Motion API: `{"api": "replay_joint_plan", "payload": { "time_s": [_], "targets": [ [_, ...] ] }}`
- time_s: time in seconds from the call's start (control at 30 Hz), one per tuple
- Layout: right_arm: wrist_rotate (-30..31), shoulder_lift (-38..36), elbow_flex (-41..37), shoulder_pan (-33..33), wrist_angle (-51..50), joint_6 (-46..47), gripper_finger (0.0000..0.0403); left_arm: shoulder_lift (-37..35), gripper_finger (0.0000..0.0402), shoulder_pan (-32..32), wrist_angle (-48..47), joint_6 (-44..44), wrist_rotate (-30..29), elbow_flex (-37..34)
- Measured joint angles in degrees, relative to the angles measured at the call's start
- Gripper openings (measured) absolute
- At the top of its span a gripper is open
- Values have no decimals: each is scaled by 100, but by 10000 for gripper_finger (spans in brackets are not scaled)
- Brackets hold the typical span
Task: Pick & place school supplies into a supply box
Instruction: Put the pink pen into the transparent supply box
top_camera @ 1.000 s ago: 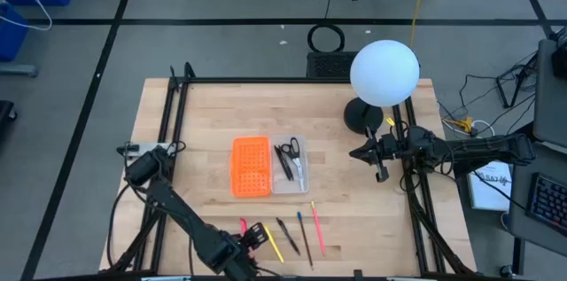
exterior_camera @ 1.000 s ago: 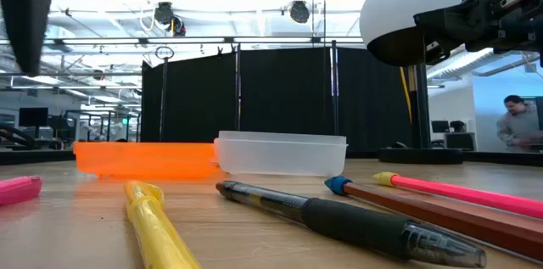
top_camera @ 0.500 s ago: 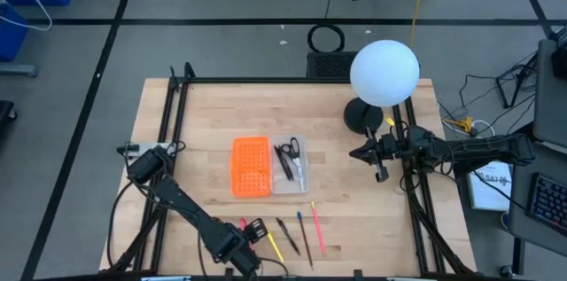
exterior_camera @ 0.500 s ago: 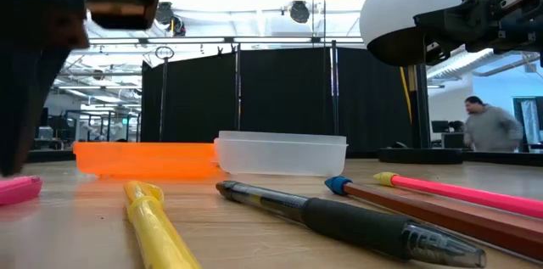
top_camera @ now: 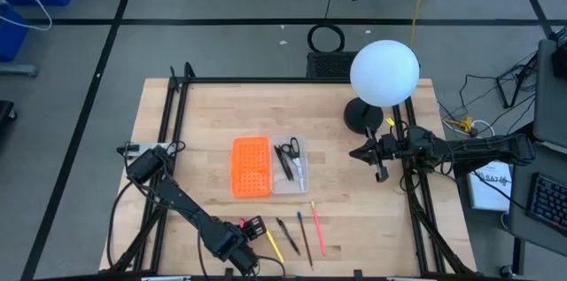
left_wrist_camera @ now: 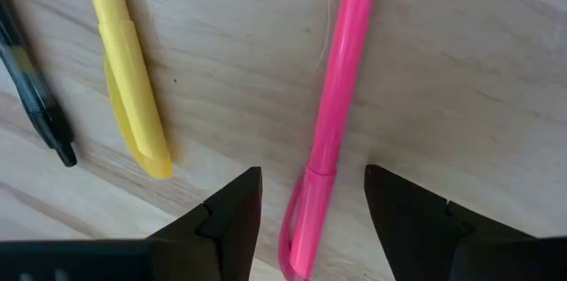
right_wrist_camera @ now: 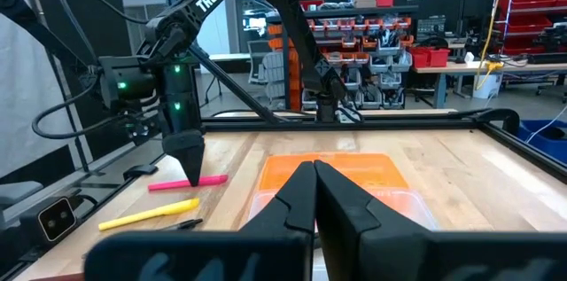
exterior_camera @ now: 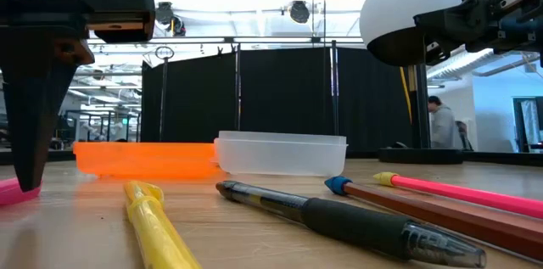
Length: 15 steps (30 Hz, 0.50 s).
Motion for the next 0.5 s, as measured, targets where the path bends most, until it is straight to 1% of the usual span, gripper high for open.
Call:
{"api": "replay_joint_plan", "payload": {
  "time_s": [0.13, 0.27, 0.33, 0.5],
  "targets": [
    [0, 0, 0, 0, 0, 2, 0, 0, 209, -6, 9, 3, 11, -2],
    [0, 0, 0, 0, 0, 1, 0, 0, 209, -9, 164, 9, 229, -12],
    [0, 0, 0, -1, 0, 0, 0, 0, 209, -12, 363, 33, 400, -9],
    [0, 0, -2, 0, 0, 0, 0, 7, 209, 30, 651, 45, 1049, 11]
  ]
}}
